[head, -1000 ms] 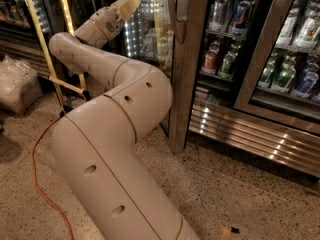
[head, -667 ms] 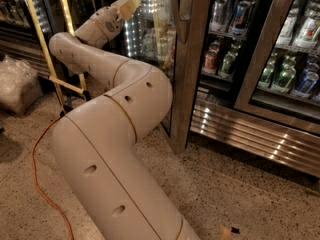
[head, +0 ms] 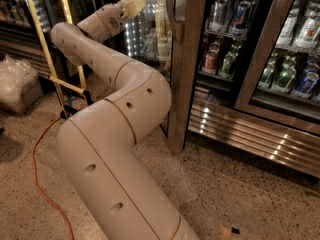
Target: Close left fridge door
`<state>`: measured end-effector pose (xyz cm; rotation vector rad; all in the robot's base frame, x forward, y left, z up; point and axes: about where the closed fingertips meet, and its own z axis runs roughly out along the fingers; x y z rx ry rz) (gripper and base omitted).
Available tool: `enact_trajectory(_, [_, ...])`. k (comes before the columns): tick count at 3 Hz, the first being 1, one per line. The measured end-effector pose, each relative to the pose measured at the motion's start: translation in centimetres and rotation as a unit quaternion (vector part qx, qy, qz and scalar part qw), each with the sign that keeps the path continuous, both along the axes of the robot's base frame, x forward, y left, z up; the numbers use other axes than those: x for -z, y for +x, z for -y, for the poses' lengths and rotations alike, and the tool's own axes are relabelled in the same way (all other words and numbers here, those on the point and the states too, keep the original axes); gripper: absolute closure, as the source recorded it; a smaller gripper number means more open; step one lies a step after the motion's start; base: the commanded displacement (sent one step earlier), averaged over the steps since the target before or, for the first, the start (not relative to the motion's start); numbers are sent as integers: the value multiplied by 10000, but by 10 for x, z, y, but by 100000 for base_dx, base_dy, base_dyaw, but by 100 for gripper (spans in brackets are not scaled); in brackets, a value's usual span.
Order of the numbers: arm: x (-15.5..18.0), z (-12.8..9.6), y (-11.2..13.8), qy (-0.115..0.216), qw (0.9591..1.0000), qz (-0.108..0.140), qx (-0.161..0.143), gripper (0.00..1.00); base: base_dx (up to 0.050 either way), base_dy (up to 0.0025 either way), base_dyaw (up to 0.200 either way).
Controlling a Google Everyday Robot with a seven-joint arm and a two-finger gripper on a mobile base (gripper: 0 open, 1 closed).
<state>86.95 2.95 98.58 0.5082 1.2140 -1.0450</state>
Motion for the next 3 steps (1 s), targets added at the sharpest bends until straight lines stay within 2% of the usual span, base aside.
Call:
enact_trajectory(1, [0,-1,0,0,10000,0,1,100,0,0,0])
enact_trajectory(2, [-1,14,-1,122,9997,13,191,100,0,0,0])
enact_trajectory(3, [-1,12,-1,122,9997,12,192,100,0,0,0])
